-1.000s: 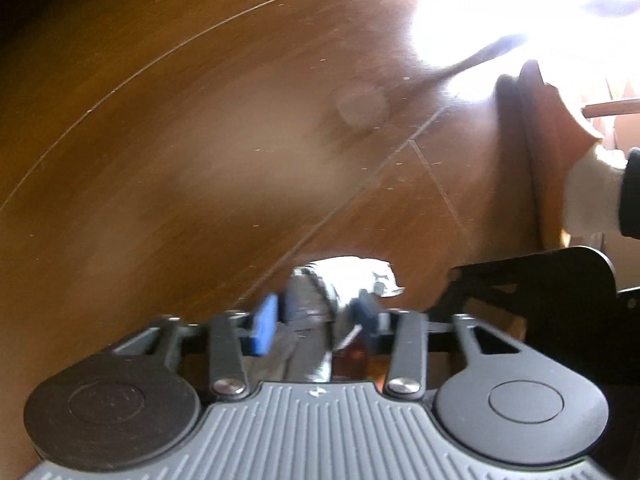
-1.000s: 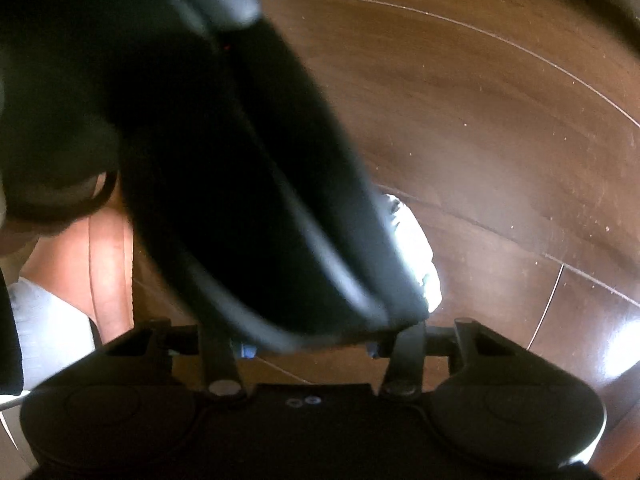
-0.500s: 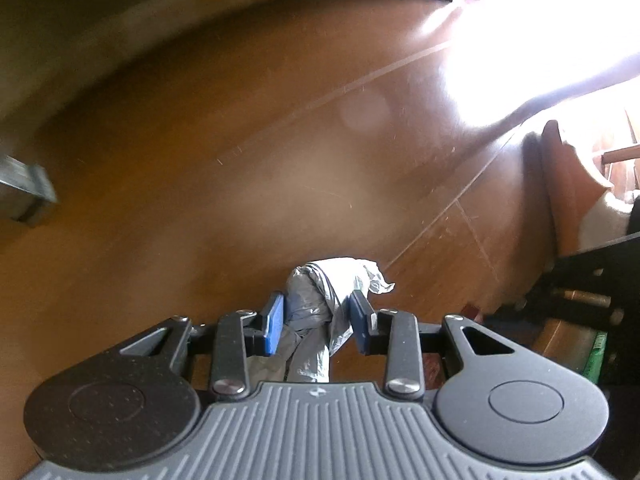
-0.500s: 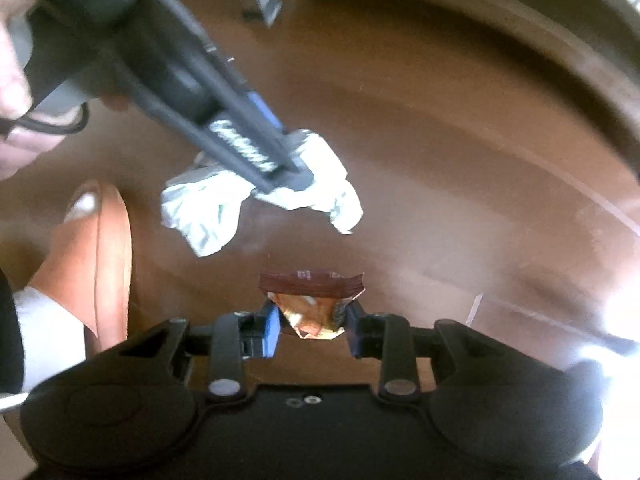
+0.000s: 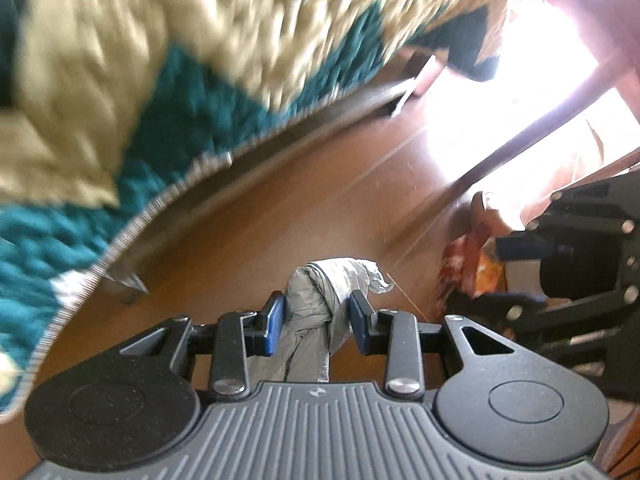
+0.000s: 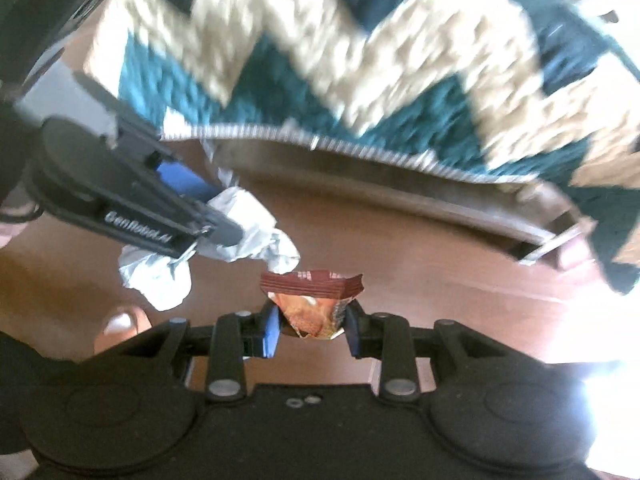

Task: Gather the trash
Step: 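Carry the grey paper and snack wrapper up to the teal wastebasket with both tools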

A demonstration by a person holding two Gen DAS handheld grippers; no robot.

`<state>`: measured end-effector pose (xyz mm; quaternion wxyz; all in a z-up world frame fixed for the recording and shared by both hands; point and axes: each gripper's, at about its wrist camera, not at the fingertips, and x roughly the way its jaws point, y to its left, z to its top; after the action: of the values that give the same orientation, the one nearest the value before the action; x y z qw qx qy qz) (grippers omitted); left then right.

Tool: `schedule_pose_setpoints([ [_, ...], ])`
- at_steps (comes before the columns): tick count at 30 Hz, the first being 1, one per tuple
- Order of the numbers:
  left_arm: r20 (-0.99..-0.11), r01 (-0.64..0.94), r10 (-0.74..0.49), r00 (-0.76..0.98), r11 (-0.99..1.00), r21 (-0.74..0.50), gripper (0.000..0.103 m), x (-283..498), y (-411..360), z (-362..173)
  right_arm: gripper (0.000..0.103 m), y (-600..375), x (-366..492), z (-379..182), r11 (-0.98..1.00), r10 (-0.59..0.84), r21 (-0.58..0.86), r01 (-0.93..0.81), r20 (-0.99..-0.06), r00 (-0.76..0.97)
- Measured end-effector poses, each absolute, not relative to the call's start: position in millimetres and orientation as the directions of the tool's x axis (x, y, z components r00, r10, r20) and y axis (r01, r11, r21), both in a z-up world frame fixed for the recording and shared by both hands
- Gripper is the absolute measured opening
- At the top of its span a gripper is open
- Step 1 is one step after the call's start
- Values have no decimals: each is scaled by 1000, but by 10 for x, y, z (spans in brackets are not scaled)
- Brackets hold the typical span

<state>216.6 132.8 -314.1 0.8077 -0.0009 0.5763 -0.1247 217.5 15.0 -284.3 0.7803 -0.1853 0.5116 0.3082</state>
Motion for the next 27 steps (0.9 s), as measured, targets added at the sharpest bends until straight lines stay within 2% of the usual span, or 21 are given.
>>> schedule_pose_setpoints([
  [9,-884,206,-94,458,978,3,34,1934,997,-1857,30,-200,2086,-1556,791,383,21,-611,-796,468],
  [15,-816,160,-27,577,984,80,34,1823,666,-996,30,-646,1973,-728,810,414,-1,-586,-707,573],
  [27,-651,198,-40,758,965,173,34,1605,-324,475,30,-1682,1760,495,859,400,-45,-511,-564,722],
])
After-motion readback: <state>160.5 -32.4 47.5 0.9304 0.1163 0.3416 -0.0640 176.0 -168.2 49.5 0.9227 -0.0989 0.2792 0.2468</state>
